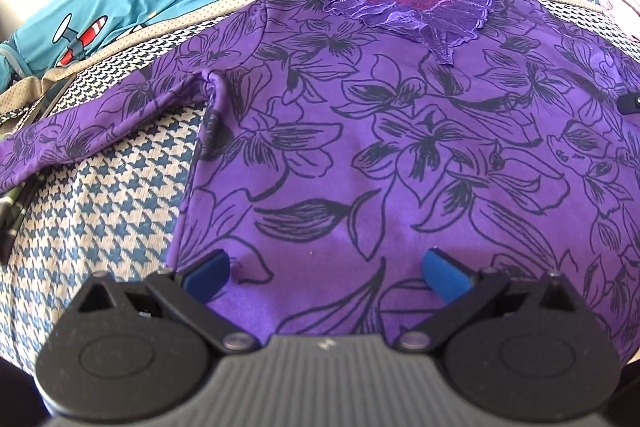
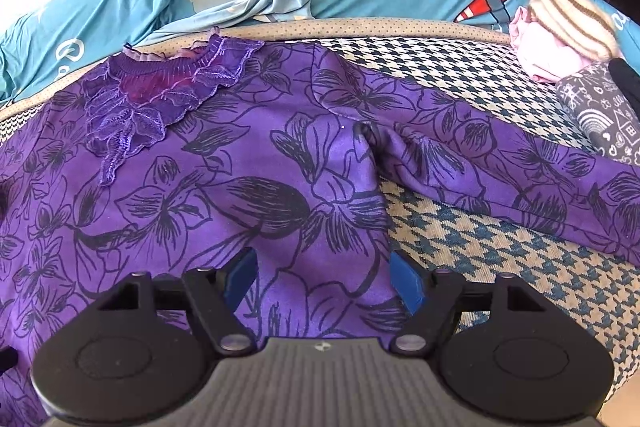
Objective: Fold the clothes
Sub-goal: 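Grasp the stretched purple sleeve fabric with the right gripper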
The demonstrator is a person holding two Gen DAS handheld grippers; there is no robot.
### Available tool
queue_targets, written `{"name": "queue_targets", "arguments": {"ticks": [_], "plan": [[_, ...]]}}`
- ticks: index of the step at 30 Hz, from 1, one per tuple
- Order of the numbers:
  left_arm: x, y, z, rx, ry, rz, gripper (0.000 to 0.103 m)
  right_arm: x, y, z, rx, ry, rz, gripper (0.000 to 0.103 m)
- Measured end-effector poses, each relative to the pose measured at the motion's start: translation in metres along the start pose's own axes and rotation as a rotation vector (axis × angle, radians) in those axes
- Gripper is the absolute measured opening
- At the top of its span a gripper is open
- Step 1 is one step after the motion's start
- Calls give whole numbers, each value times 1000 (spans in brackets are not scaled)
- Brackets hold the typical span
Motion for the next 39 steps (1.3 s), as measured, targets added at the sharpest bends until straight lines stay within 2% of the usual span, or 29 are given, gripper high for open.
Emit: {"name": "queue_targets", "arguments": {"ticks": [6, 17, 21, 32, 39], "plan": [[4, 2, -8, 3, -3, -3, 103, 0, 0, -1, 1, -2, 2, 72], [56, 39, -32, 47, 9, 128, 103, 24, 0, -7, 8, -93, 49, 72], [77, 49, -34, 51, -15, 142, 103, 32, 2, -5, 8, -99, 48, 72], [91, 55, -19, 19, -18, 115, 103, 41, 11, -3, 21, -126, 10, 72], [90, 44, -2, -41, -14, 92, 103, 38, 17, -2, 31, -109, -18, 72]]}}
Point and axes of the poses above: each gripper's, at about its wrist camera, not at the fingertips, and y roughly against the way its jaws point, x to its right, z to its underside, the point moved 7 cm from there along -y, roughly the way its jaws point, and after that the axes turned 6 degrees about -y, right-handed, at the moved point
